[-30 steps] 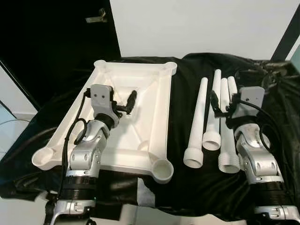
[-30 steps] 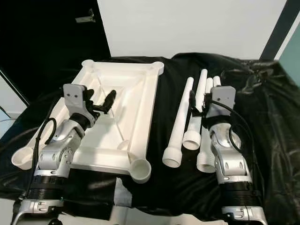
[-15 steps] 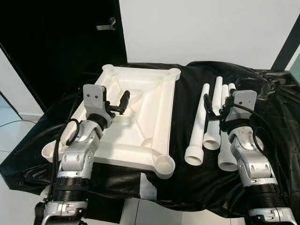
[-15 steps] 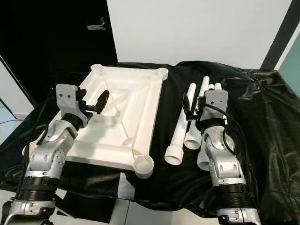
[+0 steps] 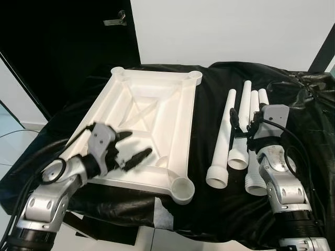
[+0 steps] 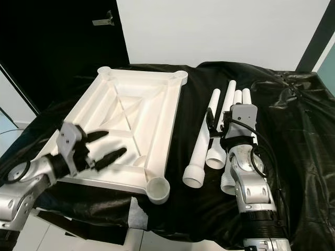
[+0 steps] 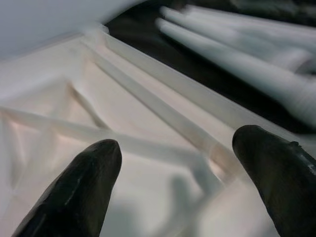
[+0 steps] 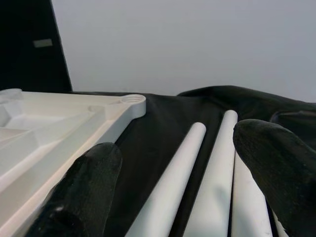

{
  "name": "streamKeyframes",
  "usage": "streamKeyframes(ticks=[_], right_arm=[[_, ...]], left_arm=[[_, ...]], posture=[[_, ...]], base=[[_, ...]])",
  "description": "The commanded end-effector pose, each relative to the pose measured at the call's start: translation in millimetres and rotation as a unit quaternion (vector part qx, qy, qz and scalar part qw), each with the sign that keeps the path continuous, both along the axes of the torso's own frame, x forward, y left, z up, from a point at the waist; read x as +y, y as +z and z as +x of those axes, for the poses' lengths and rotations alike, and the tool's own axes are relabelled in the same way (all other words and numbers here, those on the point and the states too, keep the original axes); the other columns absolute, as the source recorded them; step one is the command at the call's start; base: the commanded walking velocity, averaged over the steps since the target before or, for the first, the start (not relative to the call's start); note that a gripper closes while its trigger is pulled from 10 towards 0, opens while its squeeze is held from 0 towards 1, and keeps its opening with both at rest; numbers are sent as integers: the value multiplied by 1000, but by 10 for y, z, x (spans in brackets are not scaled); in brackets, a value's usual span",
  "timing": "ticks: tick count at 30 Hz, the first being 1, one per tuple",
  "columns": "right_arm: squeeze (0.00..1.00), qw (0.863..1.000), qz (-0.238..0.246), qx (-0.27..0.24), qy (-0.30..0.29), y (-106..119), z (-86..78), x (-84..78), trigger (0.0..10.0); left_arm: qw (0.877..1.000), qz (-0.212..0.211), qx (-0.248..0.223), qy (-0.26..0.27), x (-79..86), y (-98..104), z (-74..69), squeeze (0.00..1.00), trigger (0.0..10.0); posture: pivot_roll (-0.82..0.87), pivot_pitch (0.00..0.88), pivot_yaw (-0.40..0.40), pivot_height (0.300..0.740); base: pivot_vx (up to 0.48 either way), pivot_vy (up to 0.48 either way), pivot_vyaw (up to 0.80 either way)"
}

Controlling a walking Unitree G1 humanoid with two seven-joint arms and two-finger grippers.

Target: Building children table

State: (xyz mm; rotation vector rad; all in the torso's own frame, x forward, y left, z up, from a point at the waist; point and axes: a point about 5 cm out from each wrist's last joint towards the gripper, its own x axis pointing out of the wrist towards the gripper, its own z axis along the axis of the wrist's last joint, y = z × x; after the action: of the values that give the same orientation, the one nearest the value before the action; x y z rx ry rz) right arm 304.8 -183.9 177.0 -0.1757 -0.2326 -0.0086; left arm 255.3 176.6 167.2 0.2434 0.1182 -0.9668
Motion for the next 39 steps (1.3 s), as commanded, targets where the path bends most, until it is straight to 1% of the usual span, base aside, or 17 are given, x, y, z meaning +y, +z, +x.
streamKeyframes(ticks=[1, 3, 5, 9, 12, 14, 16, 19, 21, 26, 27, 30, 32, 33, 34, 35, 39], right_arm=[[0, 1000, 3, 2, -1, -2, -17, -1, 10000], [0, 1000, 2, 4, 1, -12, -23, 5, 10000], [0, 1000, 2, 4, 1, -12, -23, 5, 10000], [0, 1000, 1, 8, 10, -17, -14, 40, 10000], [0, 1000, 0, 9, 13, -14, -9, 53, 10000], [0, 1000, 0, 9, 13, -14, -9, 53, 10000], [0, 1000, 0, 10, 16, -15, -9, 69, 10000], [0, 1000, -1, 11, 19, -16, -19, 78, 10000], [0, 1000, -1, 11, 19, -18, -24, 76, 10000], [0, 1000, -2, 13, 18, -25, -39, 58, 10000], [0, 1000, -2, 13, 18, -25, -39, 58, 10000], [0, 1000, -2, 13, 17, -25, -44, 59, 10000], [0, 1000, -2, 14, 16, -29, -43, 61, 10000], [0, 1000, -2, 14, 16, -31, -42, 62, 10000], [0, 1000, -1, 14, 15, -30, -41, 62, 10000], [0, 1000, -1, 14, 13, -32, -42, 58, 10000], [0, 1000, 2, 15, 7, -35, -43, 44, 10000]], left_arm=[[998, 12, 39, -54, -15, -62, -119, 0, 10000], [995, 27, 64, -68, 34, -116, -207, 0, 10000], [995, 27, 64, -68, 34, -116, -207, 0, 10000], [987, 68, 112, -98, 119, -225, -366, 0, 10000], [986, 97, 114, -77, 151, -294, -330, 0, 10000], [986, 97, 114, -77, 151, -294, -330, 0, 10000], [986, 119, 105, -54, 158, -354, -255, 0, 10000], [987, 123, 90, -44, 135, -355, -201, 0, 10000], [987, 123, 92, -42, 130, -351, -196, 0, 10000], [980, 163, 106, -46, 168, -389, -215, 0, 10000], [980, 163, 106, -46, 168, -389, -215, 0, 10000], [975, 191, 105, -30, 201, -420, -178, 0, 10000], [975, 194, 105, -21, 204, -431, -153, 0, 10000], [975, 194, 105, -16, 205, -438, -136, 0, 8824], [974, 200, 102, -11, 209, -448, -115, 0, 8941], [973, 207, 101, -3, 213, -466, -91, 0, 10000], [971, 219, 94, 26, 189, -500, 4, 0, 10000]], posture=[[-9, 0, 50, 740], [-8, 0, 47, 740], [-8, 0, 47, 740], [1, 0, 39, 740], [0, 0, 39, 740], [0, 0, 39, 740], [-4, 0, 37, 740], [-6, 0, 37, 740], [-7, 0, 37, 740], [-8, 0, 43, 740], [-8, 0, 43, 740], [-7, 0, 46, 740], [-7, 0, 46, 740], [-7, 0, 46, 740], [-9, 0, 49, 740], [-9, 0, 49, 740], [-12, 0, 56, 740]], base=[[0, 0, 0], [0, 0, 0], [0, 0, 0], [0, 0, 0], [0, 0, 0], [0, 0, 0], [0, 0, 0], [0, 0, 0], [0, 0, 0], [0, 0, 0], [0, 0, 0], [0, 0, 0], [0, 0, 0], [0, 0, 0], [0, 0, 0], [0, 0, 0], [0, 0, 0]])
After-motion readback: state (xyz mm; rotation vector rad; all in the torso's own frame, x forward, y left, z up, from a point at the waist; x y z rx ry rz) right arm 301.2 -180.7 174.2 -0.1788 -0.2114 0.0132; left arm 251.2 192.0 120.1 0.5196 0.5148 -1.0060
